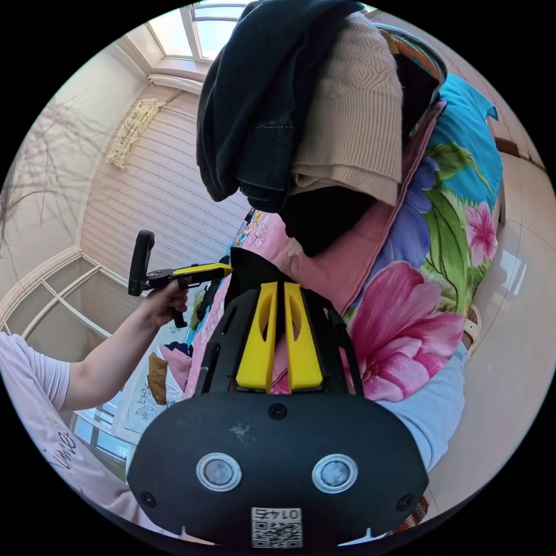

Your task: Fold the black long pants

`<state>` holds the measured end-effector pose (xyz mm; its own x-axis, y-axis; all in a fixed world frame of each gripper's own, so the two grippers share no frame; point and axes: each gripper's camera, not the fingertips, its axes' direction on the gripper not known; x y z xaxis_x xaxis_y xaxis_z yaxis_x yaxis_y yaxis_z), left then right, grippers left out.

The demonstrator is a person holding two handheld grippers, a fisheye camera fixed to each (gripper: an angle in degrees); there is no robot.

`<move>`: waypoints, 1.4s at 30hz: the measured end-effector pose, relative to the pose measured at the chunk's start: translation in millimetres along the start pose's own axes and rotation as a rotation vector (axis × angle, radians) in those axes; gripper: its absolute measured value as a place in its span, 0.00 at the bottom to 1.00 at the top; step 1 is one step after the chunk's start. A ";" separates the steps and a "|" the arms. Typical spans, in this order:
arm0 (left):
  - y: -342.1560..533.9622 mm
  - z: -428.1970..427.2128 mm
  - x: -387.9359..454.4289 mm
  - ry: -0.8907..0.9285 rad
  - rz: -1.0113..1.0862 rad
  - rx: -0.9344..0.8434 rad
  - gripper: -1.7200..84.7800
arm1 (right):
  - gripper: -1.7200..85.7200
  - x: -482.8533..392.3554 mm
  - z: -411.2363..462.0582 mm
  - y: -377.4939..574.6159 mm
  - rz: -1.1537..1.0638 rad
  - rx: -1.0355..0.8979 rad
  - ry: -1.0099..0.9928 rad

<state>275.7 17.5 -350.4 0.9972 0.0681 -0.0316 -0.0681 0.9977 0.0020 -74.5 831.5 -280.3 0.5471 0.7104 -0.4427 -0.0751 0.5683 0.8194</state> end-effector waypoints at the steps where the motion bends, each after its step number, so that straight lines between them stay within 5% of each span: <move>1: 0.4 2.4 0.8 -0.004 0.002 -0.005 0.03 | 0.03 0.5 -0.2 -0.3 0.008 -0.009 0.007; 10: 0.1 29.3 7.1 -0.046 0.052 -0.030 0.09 | 0.03 -4.2 -10.3 -1.3 -0.005 -0.025 0.006; 29: 69.3 33.4 -23.5 -0.122 0.039 0.020 0.01 | 0.04 -32.4 -40.6 -3.6 -0.041 -0.008 0.005; 34: 89.5 68.9 -42.9 -0.063 -0.072 -0.054 0.04 | 0.08 -40.5 -61.2 -0.1 0.003 0.108 0.099; 38: 119.6 53.5 -55.0 0.047 -0.087 0.055 0.09 | 0.14 -52.1 -49.5 -6.0 -0.009 0.004 0.066; 42: 145.4 90.3 -62.4 0.094 -0.113 -0.058 0.11 | 0.11 -73.0 -34.9 -10.0 -0.068 -0.095 0.086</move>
<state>206.5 158.3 -257.9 0.9915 -0.0472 -0.1216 0.0396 0.9971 -0.0644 -142.8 788.4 -268.9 0.4807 0.6996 -0.5287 -0.1215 0.6502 0.7500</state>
